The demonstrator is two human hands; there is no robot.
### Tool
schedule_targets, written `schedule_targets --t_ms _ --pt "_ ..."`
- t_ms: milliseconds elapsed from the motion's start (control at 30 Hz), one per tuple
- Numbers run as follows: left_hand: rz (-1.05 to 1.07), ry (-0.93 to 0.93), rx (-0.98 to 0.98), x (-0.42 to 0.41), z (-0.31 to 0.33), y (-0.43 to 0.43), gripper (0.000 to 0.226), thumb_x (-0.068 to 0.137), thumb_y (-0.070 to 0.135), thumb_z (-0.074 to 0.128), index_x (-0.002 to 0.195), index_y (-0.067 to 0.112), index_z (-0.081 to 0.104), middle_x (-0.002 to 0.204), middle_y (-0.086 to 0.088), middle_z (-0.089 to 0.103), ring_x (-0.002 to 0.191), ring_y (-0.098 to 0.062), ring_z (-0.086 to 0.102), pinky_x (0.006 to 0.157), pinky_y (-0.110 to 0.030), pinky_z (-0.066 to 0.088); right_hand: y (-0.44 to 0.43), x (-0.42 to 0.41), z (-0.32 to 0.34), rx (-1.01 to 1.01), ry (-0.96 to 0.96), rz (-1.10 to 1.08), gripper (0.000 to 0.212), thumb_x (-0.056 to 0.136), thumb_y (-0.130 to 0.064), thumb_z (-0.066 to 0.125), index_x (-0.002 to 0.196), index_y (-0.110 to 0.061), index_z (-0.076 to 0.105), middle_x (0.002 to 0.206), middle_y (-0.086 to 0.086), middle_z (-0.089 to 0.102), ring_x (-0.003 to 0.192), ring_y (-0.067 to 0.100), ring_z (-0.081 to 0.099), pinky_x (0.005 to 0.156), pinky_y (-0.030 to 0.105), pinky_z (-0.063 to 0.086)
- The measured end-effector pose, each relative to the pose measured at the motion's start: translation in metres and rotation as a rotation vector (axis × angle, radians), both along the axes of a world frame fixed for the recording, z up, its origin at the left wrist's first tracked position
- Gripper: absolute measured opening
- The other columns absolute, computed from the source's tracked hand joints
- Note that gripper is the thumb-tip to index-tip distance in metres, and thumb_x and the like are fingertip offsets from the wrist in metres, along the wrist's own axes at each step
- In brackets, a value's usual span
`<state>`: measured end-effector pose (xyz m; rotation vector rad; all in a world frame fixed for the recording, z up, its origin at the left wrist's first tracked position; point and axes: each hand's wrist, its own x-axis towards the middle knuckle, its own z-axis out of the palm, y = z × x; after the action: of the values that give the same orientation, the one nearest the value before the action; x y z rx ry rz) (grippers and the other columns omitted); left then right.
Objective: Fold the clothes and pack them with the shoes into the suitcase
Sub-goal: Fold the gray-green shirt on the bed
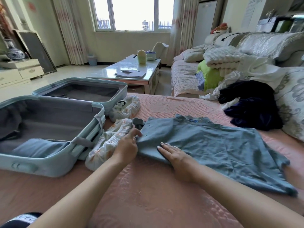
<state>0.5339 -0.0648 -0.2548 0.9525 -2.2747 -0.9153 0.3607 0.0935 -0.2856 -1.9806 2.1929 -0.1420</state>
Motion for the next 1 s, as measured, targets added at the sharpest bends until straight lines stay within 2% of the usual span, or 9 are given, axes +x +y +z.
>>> schedule_targets --t_ms 100,200,367,433,500,600,800,900,1000 --pt "-0.154 -0.499 -0.171 0.007 -0.003 -0.001 0.033 0.076 -0.003 0.043 0.079 0.026 0.057 0.094 0.002 0.056 0.083 -0.021 0.057 0.059 -0.025 0.038 0.009 0.000 -0.002 0.093 0.000 0.045 0.083 0.090 -0.006 0.046 0.160 -0.034 0.012 0.169 -0.003 -0.001 0.155 0.011 -0.004 0.125 0.031 0.002" --pt "-0.071 -0.816 -0.227 0.005 -0.002 0.007 0.025 0.080 0.005 0.045 0.090 0.018 0.064 0.106 -0.005 0.052 0.093 -0.022 0.055 0.074 -0.030 0.047 0.018 0.003 -0.001 0.069 -0.106 0.046 0.076 0.090 -0.014 0.053 0.156 -0.040 0.027 0.167 -0.011 0.012 0.153 0.007 0.010 0.122 0.025 0.006" --pt "-0.226 -0.498 -0.669 -0.032 -0.013 0.024 0.026 0.088 0.007 0.046 0.108 0.014 0.060 0.117 -0.007 0.050 0.109 -0.028 0.051 0.089 -0.038 0.048 0.023 -0.011 -0.003 -0.203 -0.244 -0.102 0.048 0.101 -0.023 0.048 0.148 -0.030 0.049 0.160 -0.006 0.035 0.149 0.009 0.025 0.122 0.023 0.016" --pt "-0.331 -0.526 -0.577 -0.047 -0.024 0.028 0.035 0.094 0.015 0.043 0.128 0.020 0.052 0.134 -0.006 0.047 0.126 -0.028 0.044 0.096 -0.042 0.046 0.027 -0.022 -0.006 -0.161 -0.138 -0.186 0.047 0.105 -0.032 0.042 0.152 -0.030 0.042 0.164 -0.004 0.028 0.153 0.013 0.017 0.125 0.034 0.012" --pt "-0.301 -0.715 -0.348 -0.052 -0.034 0.032 0.054 0.101 0.037 0.036 0.153 0.034 0.021 0.162 -0.004 0.017 0.149 -0.027 0.015 0.113 -0.051 0.031 0.039 -0.035 -0.008 -0.048 -0.042 -0.296 0.051 0.106 -0.039 0.035 0.157 -0.031 0.030 0.167 -0.003 0.015 0.155 0.015 0.008 0.124 0.039 0.004" --pt "-0.260 -0.977 -0.194 -0.058 -0.036 0.038 0.067 0.099 0.052 0.026 0.156 0.038 -0.006 0.165 -0.001 -0.015 0.152 -0.030 -0.012 0.118 -0.062 0.004 0.069 -0.058 -0.012 0.139 0.046 -0.411 0.060 0.106 -0.052 0.027 0.161 -0.034 0.009 0.169 0.000 -0.004 0.155 0.017 -0.006 0.124 0.046 -0.004" --pt "-0.255 -0.998 -0.337 -0.094 -0.010 0.080 0.068 0.096 0.034 0.036 0.157 0.015 0.012 0.165 -0.012 0.002 0.151 -0.035 0.006 0.118 -0.056 0.017 0.126 -0.091 -0.013 0.233 0.042 -0.379 0.072 0.099 -0.067 0.026 0.159 -0.041 -0.004 0.167 -0.005 -0.017 0.153 0.012 -0.015 0.123 0.037 -0.008" --pt "-0.492 -0.745 -0.527 -0.122 -0.019 0.118 0.065 0.100 0.046 0.035 0.158 0.028 0.010 0.166 -0.002 0.007 0.153 -0.021 0.005 0.122 -0.045 0.013 0.156 -0.105 -0.012 0.255 0.032 -0.401 0.090 0.080 -0.088 0.007 0.158 -0.044 -0.003 0.167 -0.006 -0.016 0.153 0.012 -0.014 0.123 0.043 -0.008" --pt "-0.642 -0.643 -0.552 -0.154 -0.026 0.162 0.066 0.101 0.056 0.031 0.157 0.038 0.001 0.166 0.000 0.002 0.153 -0.020 0.001 0.123 -0.045 0.012 0.195 -0.129 -0.017 0.257 0.029 -0.579 0.072 0.097 -0.072 0.016 0.159 -0.040 -0.002 0.167 -0.005 -0.017 0.153 0.012 -0.016 0.122 0.049 -0.010"
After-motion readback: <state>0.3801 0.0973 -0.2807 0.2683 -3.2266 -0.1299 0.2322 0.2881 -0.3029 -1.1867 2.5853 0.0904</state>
